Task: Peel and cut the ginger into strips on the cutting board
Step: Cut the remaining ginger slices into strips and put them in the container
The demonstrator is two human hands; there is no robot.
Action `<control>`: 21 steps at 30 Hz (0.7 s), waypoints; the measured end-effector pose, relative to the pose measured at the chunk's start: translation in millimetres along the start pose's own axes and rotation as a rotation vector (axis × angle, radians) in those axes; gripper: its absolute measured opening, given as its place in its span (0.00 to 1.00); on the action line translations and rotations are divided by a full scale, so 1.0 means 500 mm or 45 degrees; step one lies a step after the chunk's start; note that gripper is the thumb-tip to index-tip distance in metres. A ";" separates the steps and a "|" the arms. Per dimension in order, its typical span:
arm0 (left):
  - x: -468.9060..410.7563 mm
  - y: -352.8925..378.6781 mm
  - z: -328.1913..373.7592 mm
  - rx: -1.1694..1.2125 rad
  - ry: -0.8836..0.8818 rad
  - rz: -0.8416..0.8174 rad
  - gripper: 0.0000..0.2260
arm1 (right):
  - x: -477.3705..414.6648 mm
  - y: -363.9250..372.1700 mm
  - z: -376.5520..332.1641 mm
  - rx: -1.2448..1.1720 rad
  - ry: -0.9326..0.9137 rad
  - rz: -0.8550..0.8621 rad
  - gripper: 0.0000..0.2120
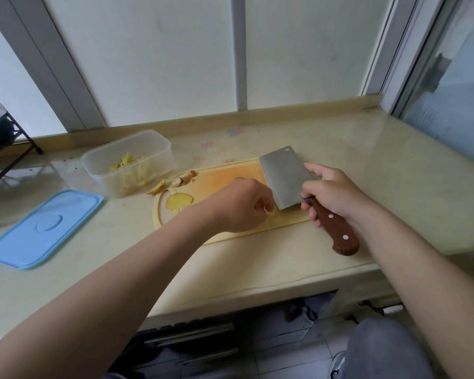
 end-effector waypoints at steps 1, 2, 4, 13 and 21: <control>0.002 0.004 0.001 -0.020 0.005 -0.018 0.12 | 0.000 -0.002 0.001 -0.009 0.000 0.004 0.20; 0.002 0.008 0.000 -0.031 0.014 -0.026 0.10 | -0.001 -0.004 0.001 -0.017 0.000 0.006 0.19; 0.006 0.011 0.000 -0.036 0.025 -0.015 0.08 | -0.002 -0.006 0.003 -0.031 0.003 0.010 0.19; 0.007 0.024 0.018 -0.124 0.101 0.022 0.09 | -0.006 -0.015 0.009 -0.097 0.003 0.026 0.21; 0.019 0.017 0.000 -0.098 0.034 -0.007 0.14 | -0.012 -0.016 0.014 -0.139 0.012 0.043 0.23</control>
Point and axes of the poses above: each hand's wrist, its own x-axis away from the middle knuckle, its own y-axis out of the palm, z = x × y, the point moved 6 cm from there along -x, towards the middle knuckle, and after that the axes turned 10 degrees about -z, right-handed, at the moved point
